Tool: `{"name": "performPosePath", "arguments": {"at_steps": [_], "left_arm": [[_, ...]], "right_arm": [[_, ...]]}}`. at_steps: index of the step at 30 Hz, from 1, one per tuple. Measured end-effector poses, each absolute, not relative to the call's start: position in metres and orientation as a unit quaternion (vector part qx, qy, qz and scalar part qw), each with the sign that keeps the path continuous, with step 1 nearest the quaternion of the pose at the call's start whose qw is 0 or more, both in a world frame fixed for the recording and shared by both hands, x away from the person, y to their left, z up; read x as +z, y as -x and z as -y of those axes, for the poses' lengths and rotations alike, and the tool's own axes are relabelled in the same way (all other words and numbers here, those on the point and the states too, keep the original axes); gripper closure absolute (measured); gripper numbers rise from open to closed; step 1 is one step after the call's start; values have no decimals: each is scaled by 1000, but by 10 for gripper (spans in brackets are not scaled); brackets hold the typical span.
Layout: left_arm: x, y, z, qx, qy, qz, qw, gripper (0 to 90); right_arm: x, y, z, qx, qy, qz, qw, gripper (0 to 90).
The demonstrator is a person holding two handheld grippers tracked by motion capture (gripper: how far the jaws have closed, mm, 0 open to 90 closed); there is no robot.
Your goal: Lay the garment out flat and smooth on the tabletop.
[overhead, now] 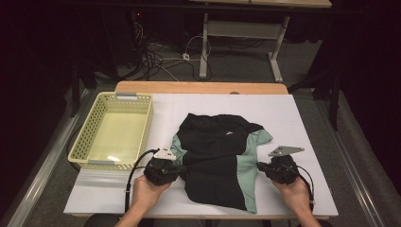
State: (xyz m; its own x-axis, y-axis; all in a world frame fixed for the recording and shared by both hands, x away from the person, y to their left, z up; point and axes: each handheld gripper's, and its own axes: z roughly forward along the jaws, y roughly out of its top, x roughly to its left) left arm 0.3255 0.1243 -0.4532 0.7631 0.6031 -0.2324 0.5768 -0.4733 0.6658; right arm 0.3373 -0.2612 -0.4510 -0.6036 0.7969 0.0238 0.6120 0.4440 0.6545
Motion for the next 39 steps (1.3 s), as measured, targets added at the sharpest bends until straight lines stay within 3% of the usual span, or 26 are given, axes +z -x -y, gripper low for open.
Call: {"name": "performPosePath", "arguments": {"at_steps": [7, 13, 19, 23, 25, 29, 35, 39], "left_arm": [[-454, -324, -133, 38, -847, -364, 385, 659], [-451, -321, -140, 55, -842, -369, 389, 648], [-450, -325, -154, 45, -827, -388, 403, 652], [-455, -325, -143, 41, -843, -374, 384, 652], [-458, -325, -135, 41, -852, -366, 373, 637], [-462, -326, -127, 43, -859, -357, 364, 589], [-465, -336, -126, 29, -853, -364, 373, 586], [-467, -338, -124, 24, -853, -365, 373, 586]], "right_arm": [[-446, -320, 260, 347, -417, -829, 133, 714], [-456, -312, 251, 339, -412, -837, 123, 667], [-462, -308, 241, 329, -410, -842, 120, 676], [-465, -305, 236, 315, -394, -855, 119, 838], [-463, -302, 234, 308, -385, -861, 128, 874], [-453, -295, 244, 318, -387, -855, 132, 880], [-436, -283, 271, 341, -414, -828, 164, 876], [-444, -286, 268, 335, -424, -827, 155, 796]]}}
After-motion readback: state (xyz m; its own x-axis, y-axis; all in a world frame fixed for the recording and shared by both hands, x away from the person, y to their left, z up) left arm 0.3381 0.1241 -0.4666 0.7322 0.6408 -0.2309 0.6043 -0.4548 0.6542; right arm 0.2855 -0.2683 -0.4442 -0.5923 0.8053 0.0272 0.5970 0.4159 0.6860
